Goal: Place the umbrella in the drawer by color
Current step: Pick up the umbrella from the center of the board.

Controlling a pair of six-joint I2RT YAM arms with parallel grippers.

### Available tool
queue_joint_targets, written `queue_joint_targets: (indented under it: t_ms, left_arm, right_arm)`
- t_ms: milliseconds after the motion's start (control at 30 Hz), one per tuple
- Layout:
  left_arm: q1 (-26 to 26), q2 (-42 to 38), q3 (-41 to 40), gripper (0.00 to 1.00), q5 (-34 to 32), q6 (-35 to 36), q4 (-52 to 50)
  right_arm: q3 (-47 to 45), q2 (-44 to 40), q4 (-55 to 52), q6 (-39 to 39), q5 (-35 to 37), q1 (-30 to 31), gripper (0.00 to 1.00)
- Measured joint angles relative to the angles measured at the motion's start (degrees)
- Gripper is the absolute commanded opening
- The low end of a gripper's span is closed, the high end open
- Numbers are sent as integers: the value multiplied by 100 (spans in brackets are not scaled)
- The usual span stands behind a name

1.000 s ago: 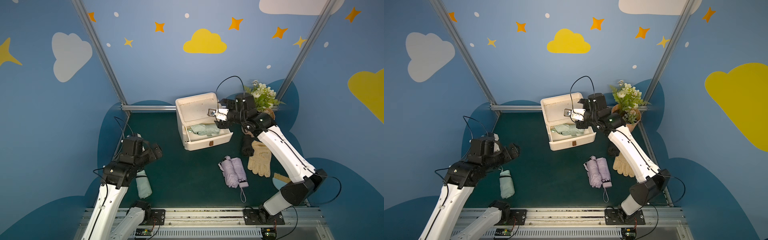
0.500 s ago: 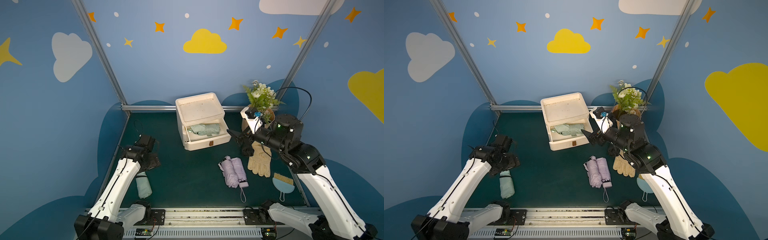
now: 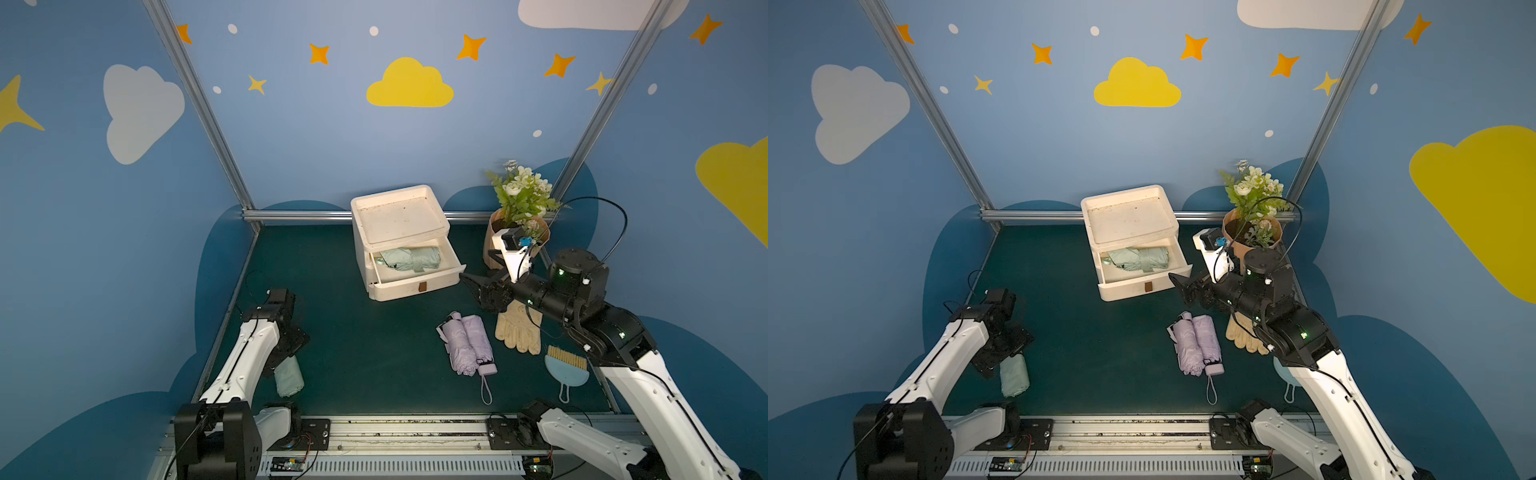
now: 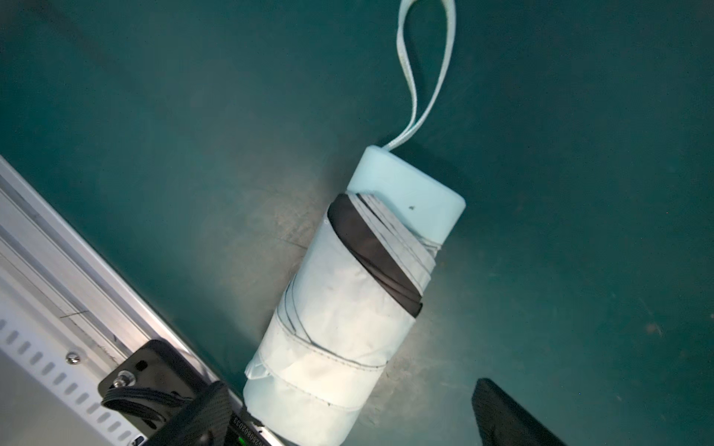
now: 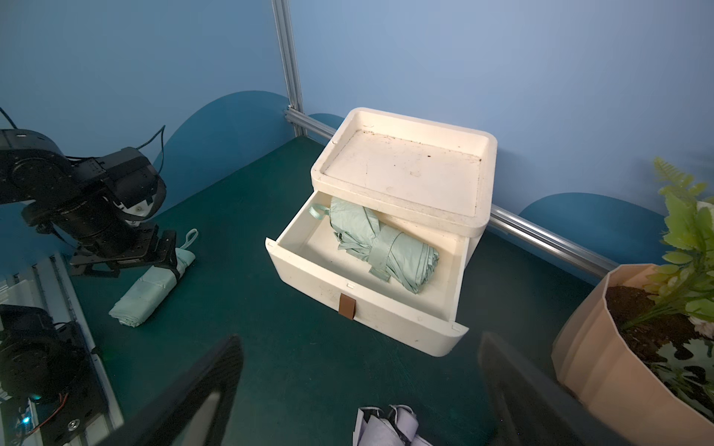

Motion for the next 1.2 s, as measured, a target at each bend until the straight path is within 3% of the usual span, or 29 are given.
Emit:
queue_joint_targets:
  t_ms: [367, 467, 633, 700, 833, 1033, 1200]
  left_arm:
    - [107, 1416, -98, 96, 210, 105, 616]
    - [127, 1384, -278, 85, 216, 114, 741]
    - [127, 1307, -398, 55, 450, 168, 957]
    - [122, 1305, -409, 49, 470, 223, 973]
    - [127, 1222, -413, 40, 496, 273, 938]
    - [37, 1001, -380, 38, 765, 365, 1010]
    - [-321, 435, -219, 37, 1012, 413, 1169]
  right_arm:
    - [-63, 33, -2, -9, 37, -9, 98]
    - [-63, 52, -2, -33, 61, -15, 99]
    - [-63, 131, -2, -87, 125, -42, 99]
    - [-63, 166, -2, -98, 144, -52, 99]
    - [-63, 243, -2, -114, 146, -74, 99]
    - [-107, 262, 0, -90, 20, -133, 99]
    - [-168, 262, 0, 125, -553, -275, 99]
